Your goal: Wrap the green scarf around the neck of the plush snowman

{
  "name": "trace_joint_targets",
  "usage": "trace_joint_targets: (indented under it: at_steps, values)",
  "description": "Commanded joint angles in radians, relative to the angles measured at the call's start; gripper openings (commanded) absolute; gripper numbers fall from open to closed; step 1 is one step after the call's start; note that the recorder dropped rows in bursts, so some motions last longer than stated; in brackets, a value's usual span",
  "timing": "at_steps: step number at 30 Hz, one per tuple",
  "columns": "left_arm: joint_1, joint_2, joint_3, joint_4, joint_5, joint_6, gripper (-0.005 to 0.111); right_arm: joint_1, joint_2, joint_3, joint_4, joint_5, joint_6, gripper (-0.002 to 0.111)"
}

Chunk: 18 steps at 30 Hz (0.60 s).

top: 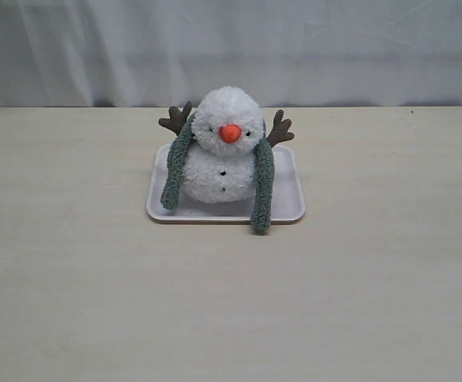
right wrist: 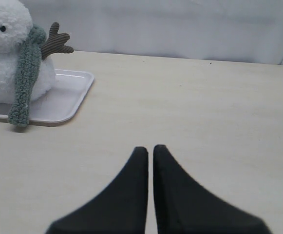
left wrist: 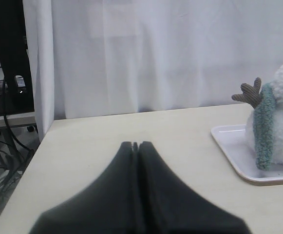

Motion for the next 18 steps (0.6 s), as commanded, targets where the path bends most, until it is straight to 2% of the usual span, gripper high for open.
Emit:
trace_joint_targets:
  at_steps: [1,11,18]
  values:
    - [-0.002,-0.002,0.002,-0.001,-0.012,-0.004,0.0,-0.006,-0.005,0.002,0.002,0.0,0.003,0.004]
    - [-0.002,-0.002,0.002,-0.004,-0.009,-0.004,0.0,-0.006,-0.005,0.002,0.002,0.0,0.003,0.004]
    - [-0.002,-0.002,0.002,0.024,0.177,0.023,0.0,-0.006,-0.005,0.002,0.002,0.0,0.003,0.004]
